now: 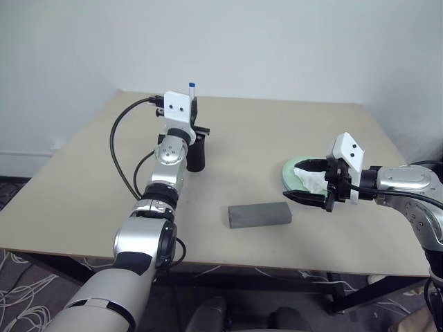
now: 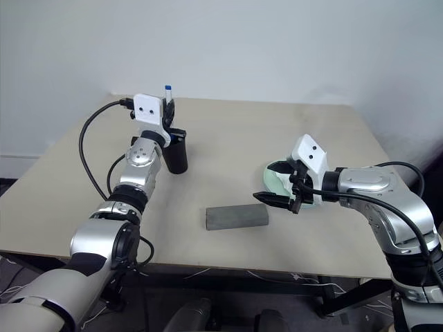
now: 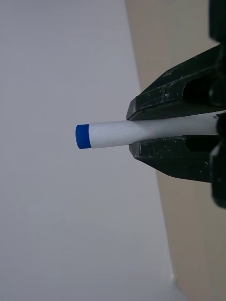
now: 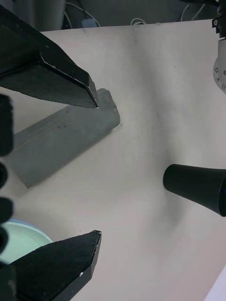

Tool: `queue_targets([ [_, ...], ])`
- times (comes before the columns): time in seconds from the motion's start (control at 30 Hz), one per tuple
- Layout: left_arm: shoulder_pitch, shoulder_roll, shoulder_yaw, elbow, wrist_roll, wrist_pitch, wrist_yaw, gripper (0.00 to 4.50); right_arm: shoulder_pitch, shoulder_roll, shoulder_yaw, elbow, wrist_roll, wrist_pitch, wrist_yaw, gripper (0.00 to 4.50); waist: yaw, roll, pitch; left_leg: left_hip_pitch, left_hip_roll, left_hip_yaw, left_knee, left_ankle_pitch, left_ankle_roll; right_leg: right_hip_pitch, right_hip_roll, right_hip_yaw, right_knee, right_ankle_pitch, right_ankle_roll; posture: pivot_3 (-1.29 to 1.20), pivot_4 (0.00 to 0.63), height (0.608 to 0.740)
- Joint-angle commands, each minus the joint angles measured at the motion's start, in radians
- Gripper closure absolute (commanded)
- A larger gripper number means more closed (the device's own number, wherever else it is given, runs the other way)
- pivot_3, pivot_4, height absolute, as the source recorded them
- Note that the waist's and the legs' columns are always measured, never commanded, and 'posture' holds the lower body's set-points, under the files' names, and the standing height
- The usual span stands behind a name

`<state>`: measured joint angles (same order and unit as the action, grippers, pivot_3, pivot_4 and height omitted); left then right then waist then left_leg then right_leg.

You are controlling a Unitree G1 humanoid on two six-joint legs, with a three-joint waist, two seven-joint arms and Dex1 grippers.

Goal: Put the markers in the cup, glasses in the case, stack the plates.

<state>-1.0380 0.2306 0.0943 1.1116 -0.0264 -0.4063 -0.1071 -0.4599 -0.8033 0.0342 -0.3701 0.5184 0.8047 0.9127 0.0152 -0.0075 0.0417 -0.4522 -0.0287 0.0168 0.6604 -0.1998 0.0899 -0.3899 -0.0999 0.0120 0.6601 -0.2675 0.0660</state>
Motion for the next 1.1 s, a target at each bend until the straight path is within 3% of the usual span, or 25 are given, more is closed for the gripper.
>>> queue_targets([
  [0.03,-0.044,0.006,0.02,-0.006,-0.011,-0.028,-0.012,3.66,-0.02,0.002,-0.015,-0.022,0.01,-0.011,0.0,0.0,0.0,0.0,0.0,0.0,0.0,0.0,0.0,0.0,0.0,0.0,0.0,0.0,0.0,0.0,0.0,0.0,0.0,0.725],
  [0.13,-0.039,0.006,0.024,-0.003,-0.009,-0.032,-0.021,2.8,-0.026,0.004,-0.012,-0.02,0.009,-0.013,0.001,0.0,0.0,0.0,0.0,0.0,0.0,0.0,0.0,0.0,0.0,0.0,0.0,0.0,0.0,0.001,0.0,0.0,0.0,0.725],
  [0.33,-0.017,0.017,0.014,-0.075,-0.015,-0.029,-0.094,0.67,-0.028,0.009,-0.015,-0.023,0.011,-0.009,-0.005,0.0,-0.001,0.0,0.0,0.0,0.0,0.0,0.0,0.0,0.0,0.0,0.0,0.0,0.0,0.001,0.001,0.0,0.0,0.725],
  [0.47,0.061,0.034,0.005,-0.285,-0.09,0.076,-0.28,0.67,-0.024,0.009,-0.023,-0.025,0.012,-0.005,-0.014,0.0,-0.003,0.0,0.0,0.0,0.0,0.0,0.0,0.0,0.0,0.0,0.0,0.0,0.0,0.001,0.0,0.0,0.0,0.725],
  [0.7,0.32,0.238,-0.033,-0.843,-0.278,0.58,-0.631,0.67,-0.008,0.007,-0.054,-0.016,0.016,-0.005,-0.029,0.0,-0.031,0.001,0.0,0.0,0.0,0.0,-0.001,0.0,0.0,-0.001,0.001,0.002,0.0,0.001,0.0,0.0,0.0,0.725],
  [0.87,0.367,0.341,0.019,-0.953,-0.303,0.702,-0.643,0.67,-0.021,0.029,-0.047,-0.017,0.027,0.006,-0.045,0.0,-0.032,0.001,0.0,0.001,0.0,0.0,-0.001,0.0,0.0,0.0,0.0,0.0,0.0,0.001,0.0,0.0,0.0,0.725],
  [1.1,0.411,0.367,0.06,-1.071,-0.35,0.833,-0.617,0.67,-0.03,0.069,-0.02,-0.033,0.05,0.022,-0.056,0.0,-0.033,0.001,0.0,0.002,-0.002,0.0,-0.002,0.0,0.0,0.001,0.0,0.002,0.0,0.001,0.0,0.0,0.0,0.725],
])
